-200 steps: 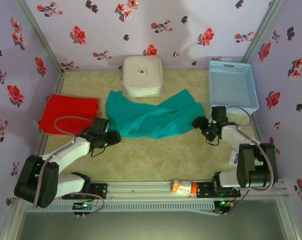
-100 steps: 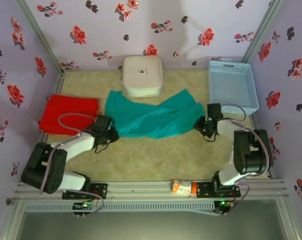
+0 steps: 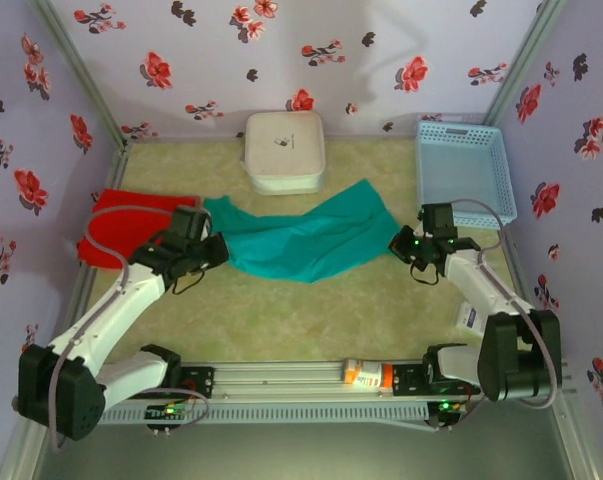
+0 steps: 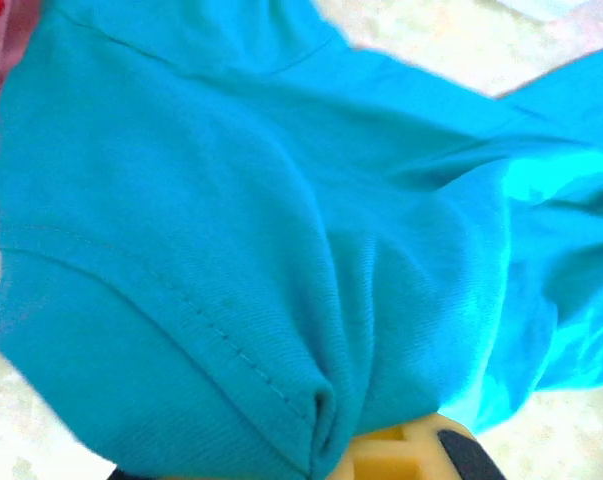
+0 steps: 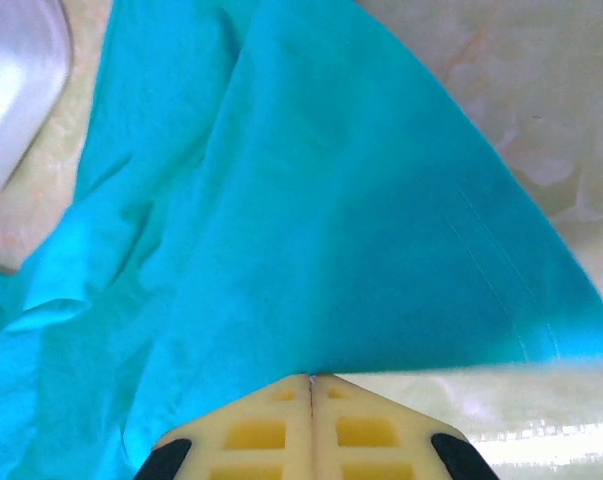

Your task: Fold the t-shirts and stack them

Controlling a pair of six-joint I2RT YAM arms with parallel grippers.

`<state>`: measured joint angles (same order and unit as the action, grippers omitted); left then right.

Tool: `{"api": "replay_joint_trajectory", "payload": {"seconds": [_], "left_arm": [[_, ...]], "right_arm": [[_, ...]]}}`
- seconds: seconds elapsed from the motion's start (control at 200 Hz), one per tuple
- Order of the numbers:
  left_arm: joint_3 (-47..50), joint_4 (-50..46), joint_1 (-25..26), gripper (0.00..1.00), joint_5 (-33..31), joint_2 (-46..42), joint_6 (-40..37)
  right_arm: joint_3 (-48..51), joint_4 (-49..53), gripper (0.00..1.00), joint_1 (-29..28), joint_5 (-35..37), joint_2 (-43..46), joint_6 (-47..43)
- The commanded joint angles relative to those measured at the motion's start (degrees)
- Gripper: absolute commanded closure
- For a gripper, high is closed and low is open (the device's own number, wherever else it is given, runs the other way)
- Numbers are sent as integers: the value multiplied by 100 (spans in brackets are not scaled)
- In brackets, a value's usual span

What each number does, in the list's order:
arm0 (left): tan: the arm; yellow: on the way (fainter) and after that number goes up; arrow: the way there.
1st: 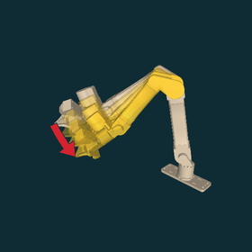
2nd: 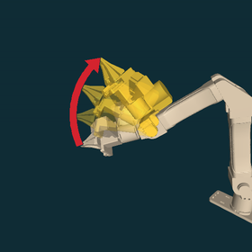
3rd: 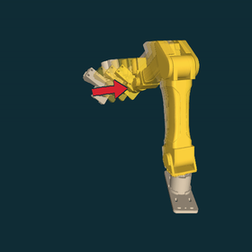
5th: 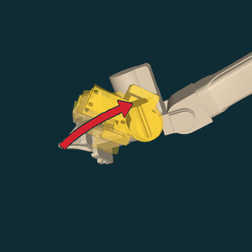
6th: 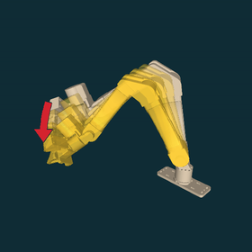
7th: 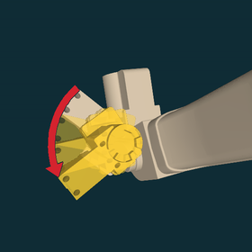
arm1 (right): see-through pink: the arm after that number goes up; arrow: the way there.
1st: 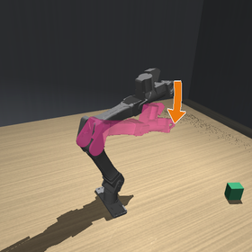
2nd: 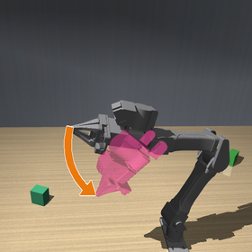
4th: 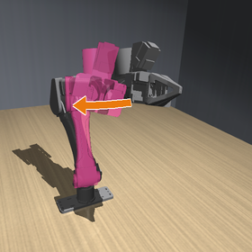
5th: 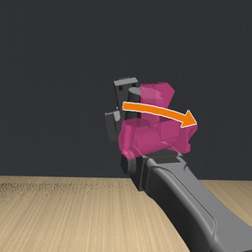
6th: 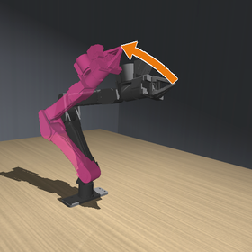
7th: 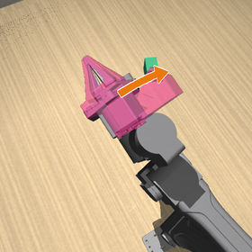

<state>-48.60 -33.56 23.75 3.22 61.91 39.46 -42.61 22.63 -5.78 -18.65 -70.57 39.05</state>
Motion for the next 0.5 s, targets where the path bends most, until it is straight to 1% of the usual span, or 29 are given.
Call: {"api": "replay_joint_trajectory", "payload": {"seconds": [0.0,0.14,0.225,0.29,0.34,0.355,0.38,0.405,0.445,0.47,0.495], "left_arm": [[-691,-912,-223,100,253,-26,-251],[-1496,-1027,-716,100,594,602,-566],[-2062,-994,-913,100,734,1191,-741],[-2471,-886,-1012,100,831,1809,-846],[-2851,-876,-1075,96,913,2324,-954],[-2976,-891,-1095,93,943,2534,-996],[-3203,-952,-1128,85,979,2834,-1060],[-3449,-1045,-1157,76,986,3144,-1109],[-3785,-1139,-1207,64,987,3591,-1184],[-3953,-1206,-1242,58,996,3825,-1212],[-4101,-1262,-1270,55,1004,4021,-1231]], "right_arm": [[-617,924,100,158,-200,136,-45],[-1279,1109,100,437,-331,-116,-9],[-1625,1036,100,546,-377,-565,-22],[-1846,903,100,589,-417,-1018,-20],[-2020,807,100,612,-540,-1413,-36],[-2074,784,99,621,-581,-1539,-55],[-2169,761,95,630,-618,-1744,-79],[-2260,752,84,631,-630,-1949,-90],[-2394,706,57,634,-703,-2231,-126],[-2443,666,46,638,-741,-2364,-136],[-2485,613,38,639,-745,-2467,-140]]}}
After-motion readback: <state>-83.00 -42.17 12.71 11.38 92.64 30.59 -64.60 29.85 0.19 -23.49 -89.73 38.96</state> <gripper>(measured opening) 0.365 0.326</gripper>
